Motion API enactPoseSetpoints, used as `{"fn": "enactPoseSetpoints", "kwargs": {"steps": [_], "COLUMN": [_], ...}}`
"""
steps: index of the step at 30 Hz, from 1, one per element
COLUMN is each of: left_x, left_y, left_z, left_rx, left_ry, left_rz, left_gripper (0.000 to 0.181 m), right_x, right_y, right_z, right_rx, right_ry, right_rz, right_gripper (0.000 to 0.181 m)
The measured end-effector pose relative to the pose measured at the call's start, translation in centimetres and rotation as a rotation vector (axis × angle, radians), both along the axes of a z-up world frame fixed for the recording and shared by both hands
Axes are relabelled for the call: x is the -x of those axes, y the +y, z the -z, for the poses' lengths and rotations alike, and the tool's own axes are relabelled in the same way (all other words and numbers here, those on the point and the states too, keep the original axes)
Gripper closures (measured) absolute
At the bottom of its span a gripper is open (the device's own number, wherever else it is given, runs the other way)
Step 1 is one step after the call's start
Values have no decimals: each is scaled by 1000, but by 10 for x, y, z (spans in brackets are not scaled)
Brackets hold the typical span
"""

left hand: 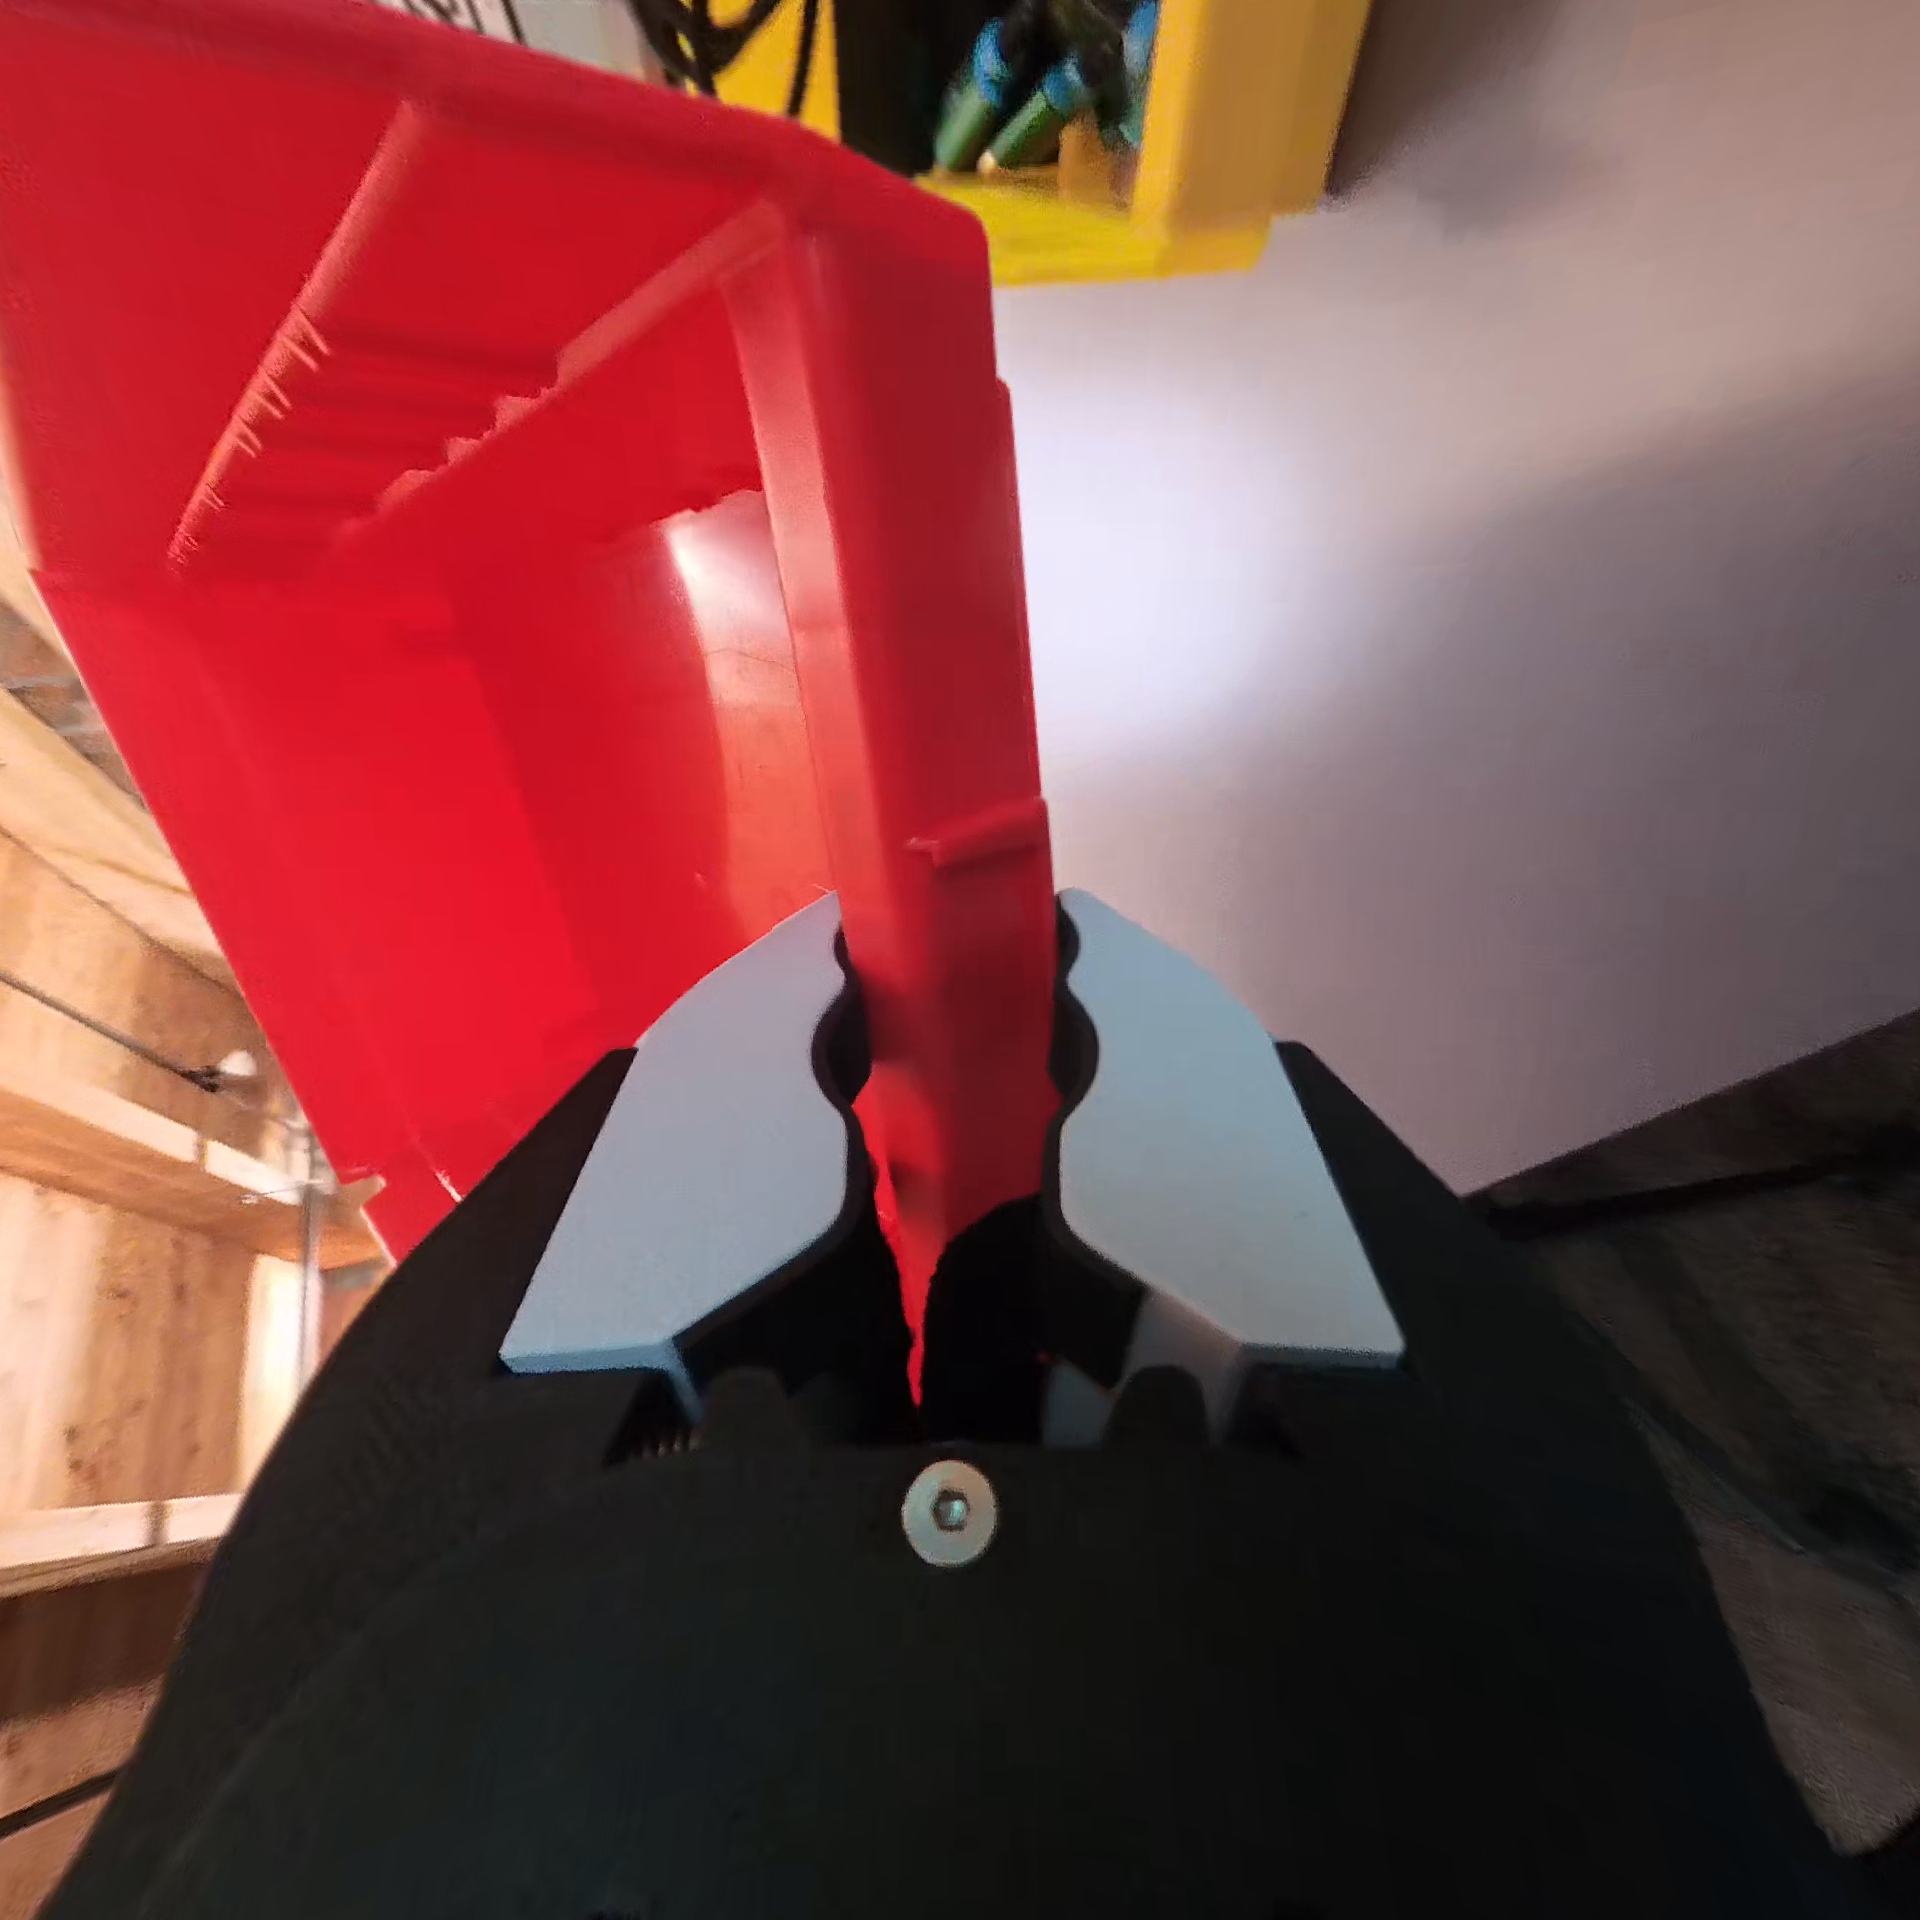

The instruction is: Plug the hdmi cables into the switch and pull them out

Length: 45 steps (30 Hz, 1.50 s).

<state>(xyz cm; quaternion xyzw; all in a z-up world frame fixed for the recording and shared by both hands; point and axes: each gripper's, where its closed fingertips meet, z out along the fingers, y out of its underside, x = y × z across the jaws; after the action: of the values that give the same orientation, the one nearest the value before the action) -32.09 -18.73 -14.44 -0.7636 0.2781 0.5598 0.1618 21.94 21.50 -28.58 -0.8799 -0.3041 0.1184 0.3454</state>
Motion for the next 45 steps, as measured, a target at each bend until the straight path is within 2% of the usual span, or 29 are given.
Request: {"fn": "enactPoseSetpoints", "kwargs": {"steps": [4,8,12,17,24,29,38,45], "left_x": [-35,-85,-136,-197,-273,-307,-334,-347], "left_y": [31,76,128,187,250,289,331,345], "left_z": [-21,-32,-33,-24,11,49,105,114], "left_rx": [-33,-62,-93,-71,28,120,233,263], "left_ry": [43,13,-36,-77,-202,-279,-322,-317], "left_rz": [103,254,423,583,683,693,669,681], "left_gripper": [151,151,151,151,150,150,150,149], "right_x": [0,0,0,0,0,0,1,1], "right_y": [0,0,0,0,0,0,0,0], "right_z": [0,0,0,0,0,0,0,0], "right_rx": [0,0,0,0,0,0,0,1], "right_ry": [0,0,0,0,0,0,0,1], "right_rz": [0,0,0,0,0,0,0,-1], "right_gripper": [38,38,38,38,37,38,37,38]}}
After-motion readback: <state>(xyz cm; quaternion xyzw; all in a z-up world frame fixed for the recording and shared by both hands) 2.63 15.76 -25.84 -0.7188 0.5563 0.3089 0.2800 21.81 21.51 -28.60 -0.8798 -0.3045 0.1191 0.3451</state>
